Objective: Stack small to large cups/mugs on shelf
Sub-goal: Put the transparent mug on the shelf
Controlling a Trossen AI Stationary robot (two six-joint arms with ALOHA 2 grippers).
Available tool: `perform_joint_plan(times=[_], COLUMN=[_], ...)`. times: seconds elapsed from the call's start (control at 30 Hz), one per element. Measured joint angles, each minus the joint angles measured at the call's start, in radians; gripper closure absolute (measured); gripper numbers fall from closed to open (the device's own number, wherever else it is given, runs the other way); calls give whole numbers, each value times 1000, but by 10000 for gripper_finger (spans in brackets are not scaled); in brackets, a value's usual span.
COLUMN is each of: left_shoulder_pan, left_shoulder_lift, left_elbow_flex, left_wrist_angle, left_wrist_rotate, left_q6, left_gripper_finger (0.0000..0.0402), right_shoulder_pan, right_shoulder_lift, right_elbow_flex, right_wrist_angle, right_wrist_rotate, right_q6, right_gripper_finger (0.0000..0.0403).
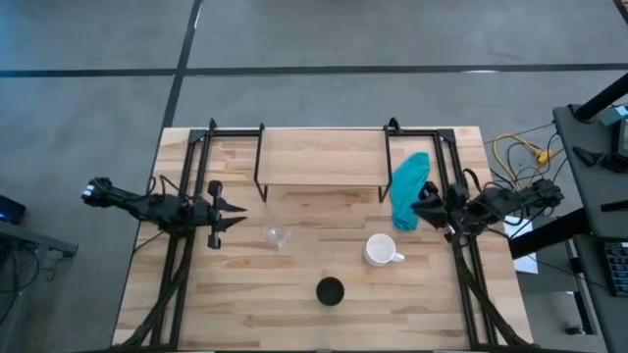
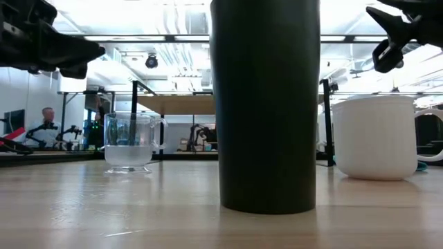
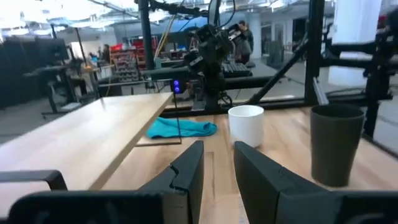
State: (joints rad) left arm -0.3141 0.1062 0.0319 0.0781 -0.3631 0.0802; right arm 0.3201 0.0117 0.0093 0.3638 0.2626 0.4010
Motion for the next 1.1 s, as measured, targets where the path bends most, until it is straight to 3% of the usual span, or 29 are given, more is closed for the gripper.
perform_joint_plan(times=[0.27, 0.43, 0.7, 0.87, 1.1], left_shoulder_pan=[0, 0, 0, 0, 0], left_shoulder_lift=[68, 163, 421, 538, 637], left_elbow_flex=[46, 206, 548, 698, 797], left_wrist_angle=[128, 12, -364, -359, -361], left_wrist_rotate=[-15, -16, -16, -16, -28], left_q6=[-19, -14, -13, -22, 12], left_gripper_finger=[327, 327, 327, 327, 327], right_shoulder_pan=[0, 1, 1, 1, 1], right_shoulder_lift=[50, 155, 421, 591, 839], right_elbow_flex=[25, 134, 487, 722, 963], right_wrist_angle=[104, 53, -326, -619, -803], right_wrist_rotate=[26, -10, -78, -79, -79], right_q6=[43, 113, 141, 127, -25], right_gripper_finger=[333, 335, 335, 335, 335])
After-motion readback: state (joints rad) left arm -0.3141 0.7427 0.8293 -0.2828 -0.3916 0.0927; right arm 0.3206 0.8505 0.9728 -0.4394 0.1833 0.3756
